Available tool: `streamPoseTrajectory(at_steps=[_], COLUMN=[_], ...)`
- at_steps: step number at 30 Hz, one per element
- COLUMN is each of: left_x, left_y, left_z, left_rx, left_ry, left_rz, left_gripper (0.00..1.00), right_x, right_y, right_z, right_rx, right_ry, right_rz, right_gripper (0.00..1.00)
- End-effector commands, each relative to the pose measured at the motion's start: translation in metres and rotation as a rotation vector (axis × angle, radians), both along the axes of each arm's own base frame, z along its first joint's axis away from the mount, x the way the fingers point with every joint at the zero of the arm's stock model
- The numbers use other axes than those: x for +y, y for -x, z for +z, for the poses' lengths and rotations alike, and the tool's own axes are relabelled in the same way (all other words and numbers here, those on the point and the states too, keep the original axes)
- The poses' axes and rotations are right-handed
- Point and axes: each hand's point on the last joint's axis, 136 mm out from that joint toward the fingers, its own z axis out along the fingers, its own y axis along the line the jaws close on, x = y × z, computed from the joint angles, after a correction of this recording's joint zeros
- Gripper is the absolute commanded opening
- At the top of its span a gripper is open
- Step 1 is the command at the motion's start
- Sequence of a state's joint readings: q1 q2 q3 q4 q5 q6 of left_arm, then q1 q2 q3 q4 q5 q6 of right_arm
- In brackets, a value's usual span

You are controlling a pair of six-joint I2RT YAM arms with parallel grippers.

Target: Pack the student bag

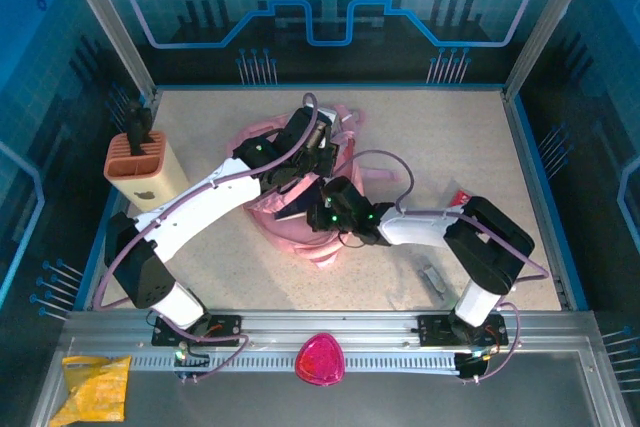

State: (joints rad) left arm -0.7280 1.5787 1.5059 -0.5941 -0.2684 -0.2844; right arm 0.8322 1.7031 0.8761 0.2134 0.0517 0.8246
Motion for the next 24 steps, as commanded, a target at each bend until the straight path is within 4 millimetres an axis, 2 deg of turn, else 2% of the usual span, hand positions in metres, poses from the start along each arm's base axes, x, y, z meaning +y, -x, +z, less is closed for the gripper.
streamPoseTrajectory(at_steps=[1,3,5,8,11,17,24], left_x=[0.003,0.002,0.003,0.004,0.001,-0.007,-0.027], left_y=[-0.003,-0.003,-0.003,-0.004,-0.003,0.0,0.016], left_z=[0.046,0.046,0.044,0.04,0.037,0.011,-0.054], left_rx=[-0.098,-0.095,-0.093,-0.086,-0.076,-0.008,0.195], left_ry=[0.112,0.116,0.108,0.097,0.115,0.126,0.158], left_rz=[0.024,0.024,0.027,0.035,0.027,0.01,-0.026], left_gripper=[0.0,0.0,0.0,0.0,0.0,0.0,0.0], right_x=[-0.009,-0.009,-0.004,-0.004,-0.013,-0.055,-0.113], right_y=[-0.054,-0.058,-0.053,-0.031,-0.007,0.031,0.06], right_z=[0.024,0.024,0.033,0.043,0.052,0.058,0.057], right_rx=[-0.092,-0.088,-0.119,-0.148,-0.172,-0.165,-0.148], right_ry=[-0.086,-0.105,-0.135,-0.148,-0.117,-0.091,0.055], right_rz=[-0.146,-0.133,-0.09,-0.026,0.003,-0.017,-0.051], right_gripper=[0.12,0.12,0.12,0.14,0.17,0.27,0.46])
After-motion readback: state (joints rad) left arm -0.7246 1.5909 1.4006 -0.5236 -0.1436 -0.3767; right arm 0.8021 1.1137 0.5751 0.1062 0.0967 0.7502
